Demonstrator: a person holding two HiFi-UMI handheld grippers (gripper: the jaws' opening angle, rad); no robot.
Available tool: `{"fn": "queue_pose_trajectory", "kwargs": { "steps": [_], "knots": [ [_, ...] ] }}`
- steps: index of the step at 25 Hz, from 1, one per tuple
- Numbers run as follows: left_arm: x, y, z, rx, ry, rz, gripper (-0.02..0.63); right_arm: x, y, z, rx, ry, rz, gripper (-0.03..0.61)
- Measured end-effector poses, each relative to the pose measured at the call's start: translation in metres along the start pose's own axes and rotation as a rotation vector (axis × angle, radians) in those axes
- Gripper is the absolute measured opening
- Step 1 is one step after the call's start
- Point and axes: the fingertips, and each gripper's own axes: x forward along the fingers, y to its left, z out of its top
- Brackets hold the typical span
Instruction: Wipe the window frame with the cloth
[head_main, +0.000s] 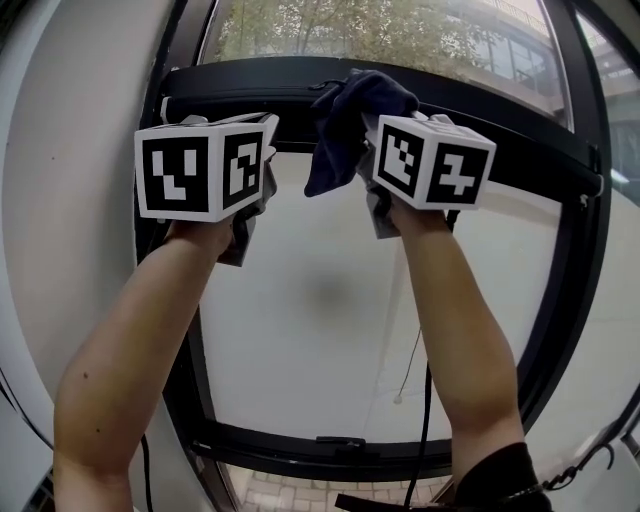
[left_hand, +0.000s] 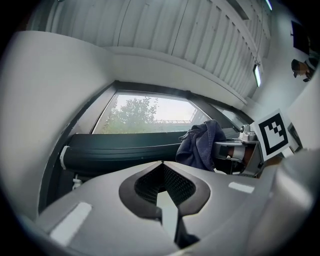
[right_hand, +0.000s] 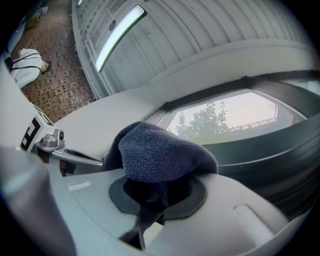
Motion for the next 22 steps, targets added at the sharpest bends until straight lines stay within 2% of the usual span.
{"fn": "queue_pose_trajectory", "kwargs": {
  "steps": [16,22],
  "knots": [
    [0.034,-0.062,-0.008,-0.043,-0.007,-0.018,-0.006,-0.043,-0.057,0.001,-0.021,0.008,-0.032,0.049],
    [0.048,-0.1,0.003,-0.02,-0.027,-0.032,-0.006,-0.067,-0.095,0.0,-0.015,0.018,-0.05,0.049]
  ]
}}
